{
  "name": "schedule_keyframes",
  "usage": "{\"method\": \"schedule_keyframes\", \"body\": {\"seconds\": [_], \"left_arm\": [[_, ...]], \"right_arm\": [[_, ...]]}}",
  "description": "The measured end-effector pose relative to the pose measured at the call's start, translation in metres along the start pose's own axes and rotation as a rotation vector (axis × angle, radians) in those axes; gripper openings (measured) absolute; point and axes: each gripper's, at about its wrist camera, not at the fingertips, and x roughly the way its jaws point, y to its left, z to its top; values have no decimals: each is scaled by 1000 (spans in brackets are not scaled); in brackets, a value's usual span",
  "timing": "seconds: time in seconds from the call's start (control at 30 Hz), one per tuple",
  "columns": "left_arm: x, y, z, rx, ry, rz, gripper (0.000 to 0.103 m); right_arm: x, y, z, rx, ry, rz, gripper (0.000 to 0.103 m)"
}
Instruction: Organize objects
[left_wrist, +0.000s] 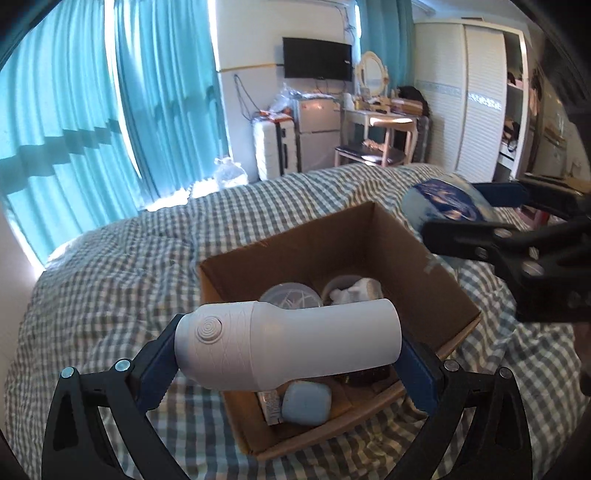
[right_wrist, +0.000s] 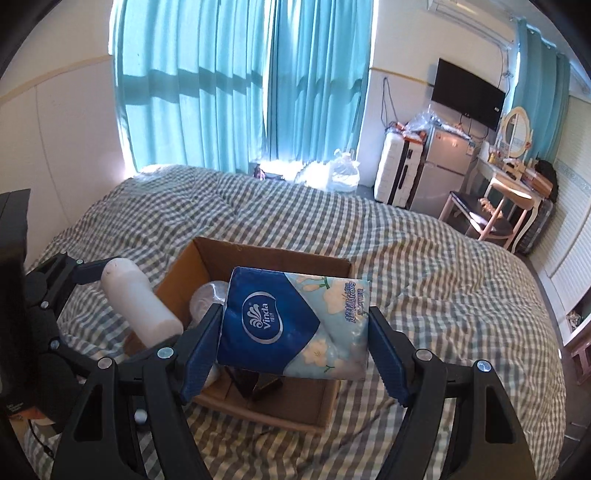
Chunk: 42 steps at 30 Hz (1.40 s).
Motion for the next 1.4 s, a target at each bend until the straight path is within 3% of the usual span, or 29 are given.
{"method": "schedule_keyframes", "body": {"seconds": [0.3, 0.6, 0.7, 0.93, 1.03, 1.2, 1.4], "left_arm": [[46, -5, -10, 26, 87, -107, 103], [60, 4, -11, 0, 87, -149, 103], [65, 8, -10, -17, 105, -161, 103], [66, 3, -12, -15, 143, -124, 103], [61, -6, -11, 12, 148, -84, 103], [40, -10, -3, -20, 114, -114, 103], [11, -10, 5, -6, 57, -80, 103]], "right_arm": [[88, -7, 12, 13, 72, 22, 75], [123, -7, 17, 4, 99, 27, 75], [124, -8, 17, 14, 97, 18, 76], [111, -12, 21, 66, 54, 31, 97], [98, -15, 22, 81, 27, 31, 100], [71, -22, 26, 118, 5, 36, 100], [37, -22, 21, 95, 21, 97, 100]]}}
